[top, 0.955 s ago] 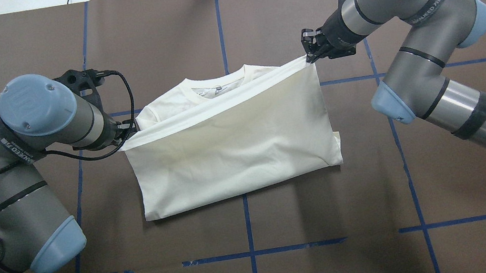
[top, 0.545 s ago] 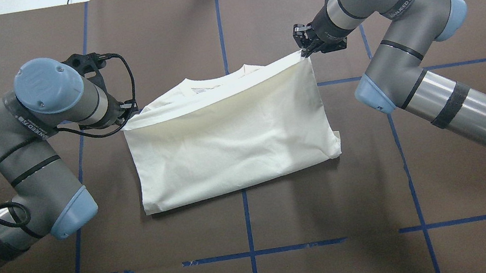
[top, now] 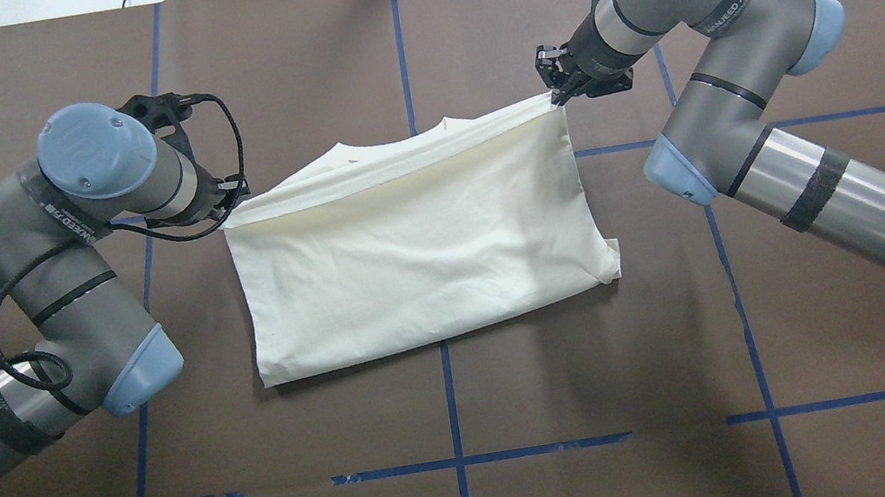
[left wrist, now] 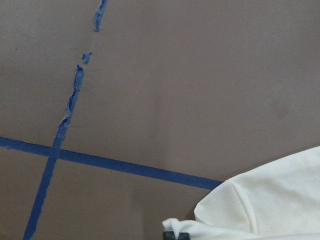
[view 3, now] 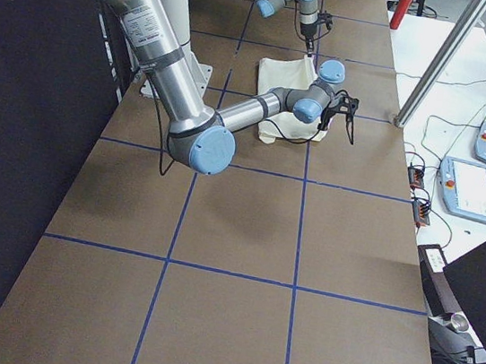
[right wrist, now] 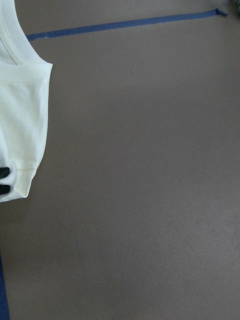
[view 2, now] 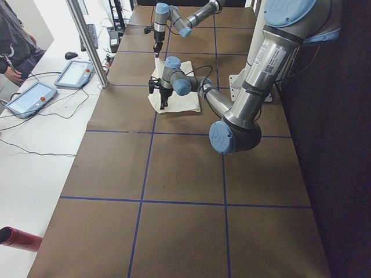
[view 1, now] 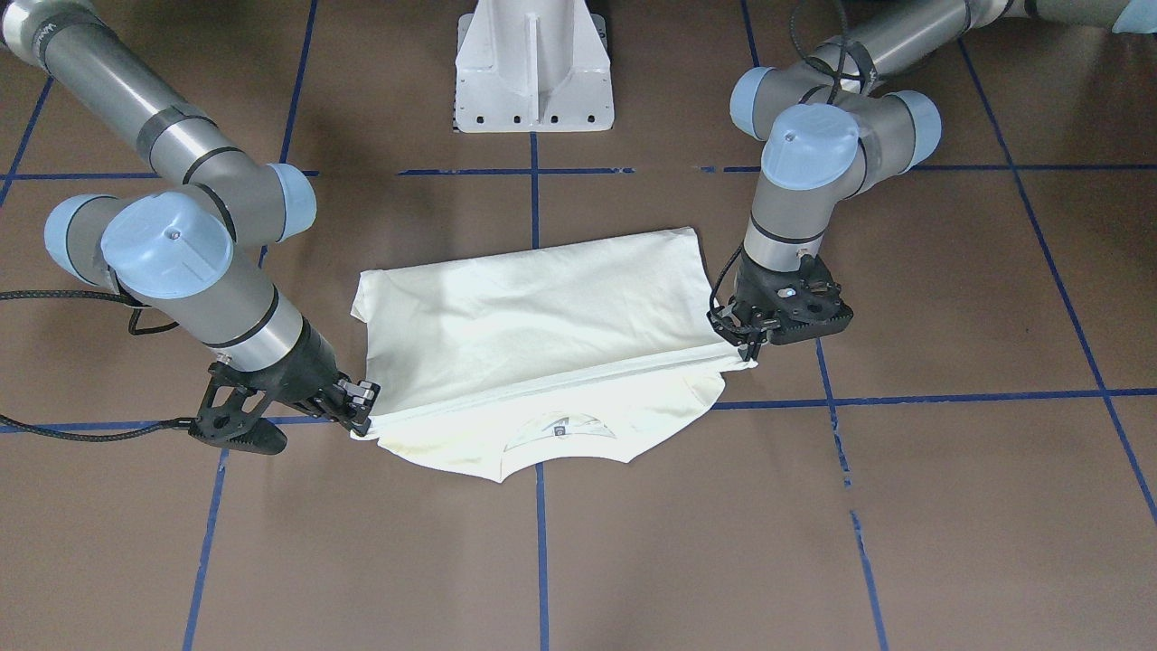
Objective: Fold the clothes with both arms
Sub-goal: 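Lift the hem and fold it toward the collar with both grippers, then open both grippers and raise them off the folded shirt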
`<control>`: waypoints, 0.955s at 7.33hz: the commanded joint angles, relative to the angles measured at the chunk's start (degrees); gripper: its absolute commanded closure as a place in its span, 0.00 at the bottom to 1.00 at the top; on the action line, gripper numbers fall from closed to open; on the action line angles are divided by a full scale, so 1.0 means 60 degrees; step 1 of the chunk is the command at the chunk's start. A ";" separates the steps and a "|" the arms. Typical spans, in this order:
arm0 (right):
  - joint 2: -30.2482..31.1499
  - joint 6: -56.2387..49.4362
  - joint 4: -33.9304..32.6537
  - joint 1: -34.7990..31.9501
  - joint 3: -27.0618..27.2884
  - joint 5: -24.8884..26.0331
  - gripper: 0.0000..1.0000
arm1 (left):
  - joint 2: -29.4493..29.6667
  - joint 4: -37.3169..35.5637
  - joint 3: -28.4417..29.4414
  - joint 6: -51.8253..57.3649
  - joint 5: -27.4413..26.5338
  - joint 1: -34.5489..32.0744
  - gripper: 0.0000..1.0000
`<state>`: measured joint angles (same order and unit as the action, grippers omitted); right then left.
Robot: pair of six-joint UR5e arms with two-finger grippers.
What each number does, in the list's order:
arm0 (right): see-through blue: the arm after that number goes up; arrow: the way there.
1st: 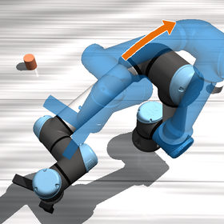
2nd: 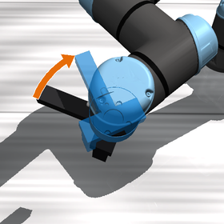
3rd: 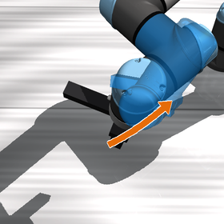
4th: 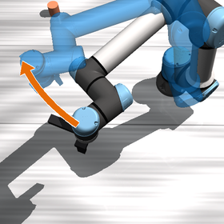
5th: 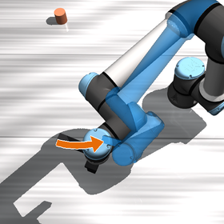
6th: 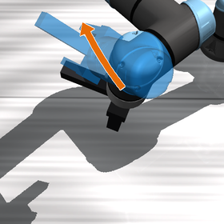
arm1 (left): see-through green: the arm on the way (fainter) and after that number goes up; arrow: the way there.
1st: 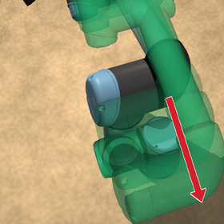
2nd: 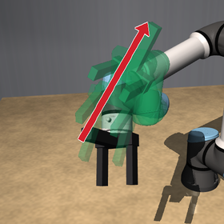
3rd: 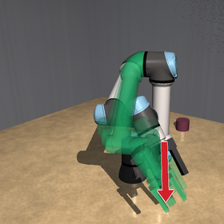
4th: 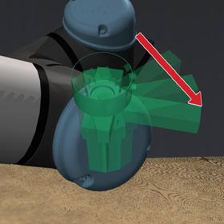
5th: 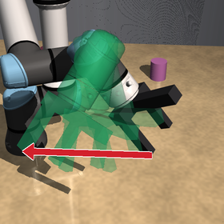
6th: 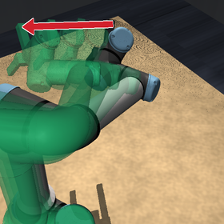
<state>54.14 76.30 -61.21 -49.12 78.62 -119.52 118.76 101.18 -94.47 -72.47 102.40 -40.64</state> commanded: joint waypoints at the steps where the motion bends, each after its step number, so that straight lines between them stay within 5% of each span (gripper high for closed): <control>1: -0.0073 0.0013 0.0021 0.0027 0.0109 -0.0045 1.00 | 0.0201 -0.0017 -0.0002 -0.0065 0.0014 0.0005 1.00; 2: -0.0058 -0.0002 0.0006 0.0042 0.0110 -0.0060 0.84 | 0.0202 -0.0031 -0.0003 -0.0094 0.0014 0.0005 0.85; 3: 0.0043 -0.0016 0.0035 0.0071 0.0110 -0.0031 0.01 | 0.0231 -0.0003 -0.0003 -0.0080 0.0014 0.0005 0.15; 4: 0.0030 -0.0118 0.0035 0.0057 0.0110 -0.0089 0.00 | 0.0289 -0.0075 -0.0017 -0.0065 0.0014 -0.0010 0.00; 7: 0.1209 -0.0047 -0.0066 0.0449 0.1829 -0.0003 0.00 | 0.0275 -0.0569 -0.0730 0.0008 0.0087 -0.0200 0.00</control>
<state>57.28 75.61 -61.27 -48.04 84.08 -120.11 120.51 99.80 -96.27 -72.48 102.79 -41.66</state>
